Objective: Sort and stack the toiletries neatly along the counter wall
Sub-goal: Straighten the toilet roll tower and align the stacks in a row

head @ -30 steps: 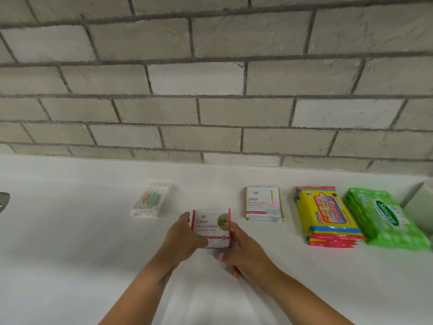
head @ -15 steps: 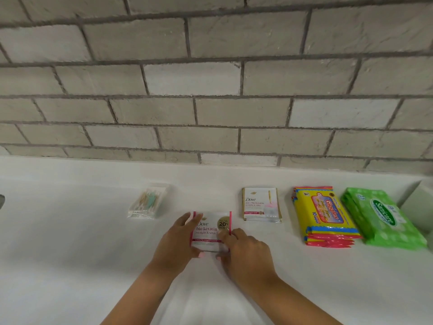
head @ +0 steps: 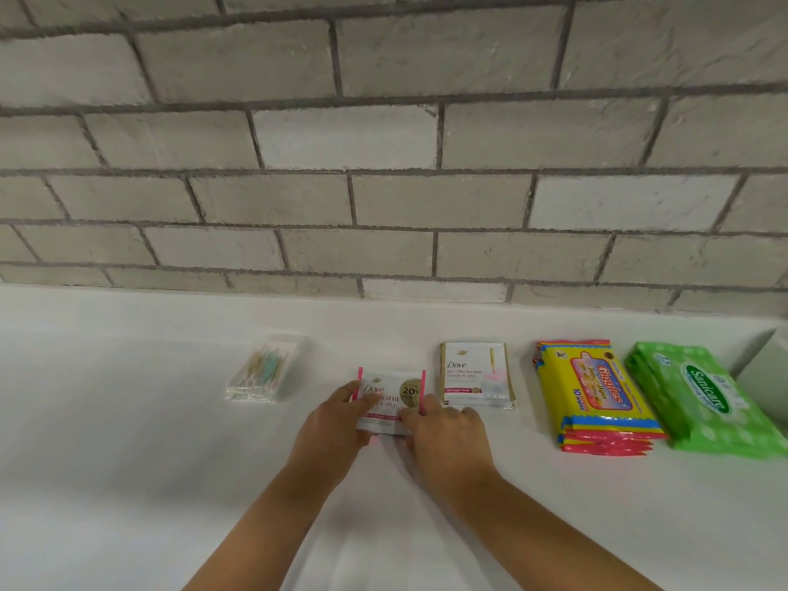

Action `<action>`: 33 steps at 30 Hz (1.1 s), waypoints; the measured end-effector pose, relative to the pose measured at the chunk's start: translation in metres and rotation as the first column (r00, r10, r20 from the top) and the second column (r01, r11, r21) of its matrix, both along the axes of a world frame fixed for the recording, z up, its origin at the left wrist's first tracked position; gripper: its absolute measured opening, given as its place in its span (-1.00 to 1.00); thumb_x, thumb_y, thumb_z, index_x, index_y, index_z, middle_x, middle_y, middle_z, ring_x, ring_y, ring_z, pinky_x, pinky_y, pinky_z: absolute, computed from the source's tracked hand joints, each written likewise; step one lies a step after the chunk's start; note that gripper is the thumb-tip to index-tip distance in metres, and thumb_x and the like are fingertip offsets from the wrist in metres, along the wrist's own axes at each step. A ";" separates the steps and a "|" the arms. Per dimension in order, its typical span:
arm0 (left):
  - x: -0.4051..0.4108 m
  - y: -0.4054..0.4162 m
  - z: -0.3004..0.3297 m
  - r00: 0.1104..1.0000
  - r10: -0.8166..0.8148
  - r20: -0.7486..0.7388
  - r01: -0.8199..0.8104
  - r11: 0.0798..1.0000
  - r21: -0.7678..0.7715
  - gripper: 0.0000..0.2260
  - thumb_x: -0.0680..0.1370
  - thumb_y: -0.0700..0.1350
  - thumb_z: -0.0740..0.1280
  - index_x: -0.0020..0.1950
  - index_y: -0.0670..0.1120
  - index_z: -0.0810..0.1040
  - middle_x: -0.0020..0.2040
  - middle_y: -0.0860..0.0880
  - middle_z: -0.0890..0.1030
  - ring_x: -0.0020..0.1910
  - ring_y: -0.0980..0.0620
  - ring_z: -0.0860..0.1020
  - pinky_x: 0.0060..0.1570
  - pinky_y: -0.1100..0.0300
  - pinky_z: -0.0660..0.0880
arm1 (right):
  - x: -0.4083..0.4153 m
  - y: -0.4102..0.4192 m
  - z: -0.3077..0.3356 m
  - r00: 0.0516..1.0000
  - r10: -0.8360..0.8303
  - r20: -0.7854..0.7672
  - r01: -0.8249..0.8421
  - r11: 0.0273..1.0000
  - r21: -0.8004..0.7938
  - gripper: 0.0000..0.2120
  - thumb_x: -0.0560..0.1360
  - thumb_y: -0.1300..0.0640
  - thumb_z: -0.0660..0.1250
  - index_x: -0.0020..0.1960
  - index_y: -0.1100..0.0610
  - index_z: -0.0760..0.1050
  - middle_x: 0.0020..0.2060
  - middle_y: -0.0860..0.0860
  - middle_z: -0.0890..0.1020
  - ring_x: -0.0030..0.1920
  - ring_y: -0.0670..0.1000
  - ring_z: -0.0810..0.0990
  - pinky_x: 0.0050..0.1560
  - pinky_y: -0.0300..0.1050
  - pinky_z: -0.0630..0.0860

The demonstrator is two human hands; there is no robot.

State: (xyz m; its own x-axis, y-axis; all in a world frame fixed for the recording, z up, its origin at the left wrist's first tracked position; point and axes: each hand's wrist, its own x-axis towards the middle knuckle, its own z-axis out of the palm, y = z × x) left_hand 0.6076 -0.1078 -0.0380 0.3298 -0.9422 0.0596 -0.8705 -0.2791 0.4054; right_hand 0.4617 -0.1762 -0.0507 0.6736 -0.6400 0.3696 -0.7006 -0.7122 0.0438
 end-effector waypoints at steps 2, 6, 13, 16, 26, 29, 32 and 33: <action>0.002 -0.007 -0.001 1.000 0.005 0.009 -0.005 1.000 0.010 -0.48 0.48 -0.10 0.39 0.42 0.08 0.36 0.48 0.10 0.26 0.35 0.11 0.39 0.21 0.35 0.33 | 0.002 -0.004 0.005 1.000 -0.011 -0.012 0.011 1.000 -0.016 -0.79 0.13 -0.17 0.51 -0.37 -0.06 0.61 -0.43 -0.05 0.52 -0.55 0.00 0.50 -0.46 -0.15 0.42; 0.006 -0.020 -0.003 1.000 0.013 0.022 -0.013 0.999 0.029 -0.48 0.48 -0.08 0.38 0.42 0.09 0.36 0.49 0.09 0.24 0.38 0.08 0.36 0.26 0.28 0.33 | 0.008 -0.013 0.010 0.998 -0.033 -0.049 0.031 0.999 -0.039 -0.80 0.13 -0.11 0.53 -0.41 -0.02 0.60 -0.43 -0.02 0.52 -0.43 0.04 0.51 -0.37 -0.12 0.45; 0.009 -0.038 -0.004 1.000 0.016 -0.008 -0.016 1.000 0.009 -0.49 0.48 -0.11 0.39 0.42 0.04 0.38 0.47 0.07 0.27 0.35 0.07 0.39 0.24 0.27 0.35 | 0.014 -0.026 0.014 0.996 -0.039 -0.085 0.035 0.999 -0.040 -0.77 0.12 -0.09 0.56 -0.40 0.02 0.61 -0.40 0.01 0.56 -0.34 0.07 0.55 -0.30 -0.10 0.49; 0.010 -0.044 -0.005 1.000 0.024 -0.011 -0.024 1.000 0.002 -0.49 0.47 -0.11 0.40 0.41 0.03 0.39 0.46 0.08 0.29 0.33 0.06 0.41 0.23 0.25 0.38 | 0.015 -0.029 0.016 0.994 -0.031 -0.102 0.027 0.999 -0.040 -0.77 0.08 -0.07 0.57 -0.41 0.03 0.61 -0.39 0.02 0.57 -0.34 0.07 0.56 -0.30 -0.12 0.50; 0.016 -0.055 -0.006 0.999 0.028 -0.024 -0.029 0.999 -0.014 -0.49 0.47 -0.11 0.41 0.41 0.02 0.39 0.45 0.07 0.30 0.33 0.06 0.41 0.23 0.25 0.39 | 0.014 -0.032 0.029 0.976 0.025 -0.218 -0.014 0.999 0.050 -0.70 0.53 0.13 0.13 0.20 0.13 0.49 0.12 0.12 0.49 0.15 0.16 0.43 0.16 0.04 0.32; 0.017 -0.057 -0.007 0.999 0.031 -0.020 -0.031 0.999 -0.017 -0.49 0.47 -0.12 0.41 0.41 0.02 0.39 0.46 0.07 0.30 0.33 0.07 0.41 0.23 0.26 0.38 | 0.015 -0.032 0.034 0.964 0.027 -0.266 0.000 0.995 0.102 -0.66 0.56 0.17 0.07 0.29 0.18 0.39 0.21 0.16 0.41 0.22 0.19 0.35 0.23 0.05 0.24; 0.016 -0.057 -0.007 0.999 0.031 -0.012 -0.031 0.999 -0.016 -0.50 0.48 -0.12 0.40 0.41 0.01 0.39 0.44 0.06 0.32 0.33 0.05 0.41 0.23 0.22 0.40 | 0.015 -0.034 0.037 0.953 0.034 -0.300 0.002 0.993 0.119 -0.65 0.56 0.17 0.06 0.31 0.19 0.38 0.22 0.18 0.40 0.23 0.19 0.34 0.24 0.06 0.22; 0.015 -0.057 -0.006 0.999 0.034 -0.004 -0.034 0.999 -0.015 -0.51 0.48 -0.11 0.39 0.40 0.01 0.39 0.44 0.07 0.32 0.33 0.05 0.42 0.23 0.21 0.41 | 0.014 -0.035 0.036 0.951 0.037 -0.307 0.000 0.993 0.119 -0.66 0.57 0.17 0.06 0.31 0.19 0.37 0.22 0.18 0.40 0.23 0.19 0.33 0.24 0.07 0.22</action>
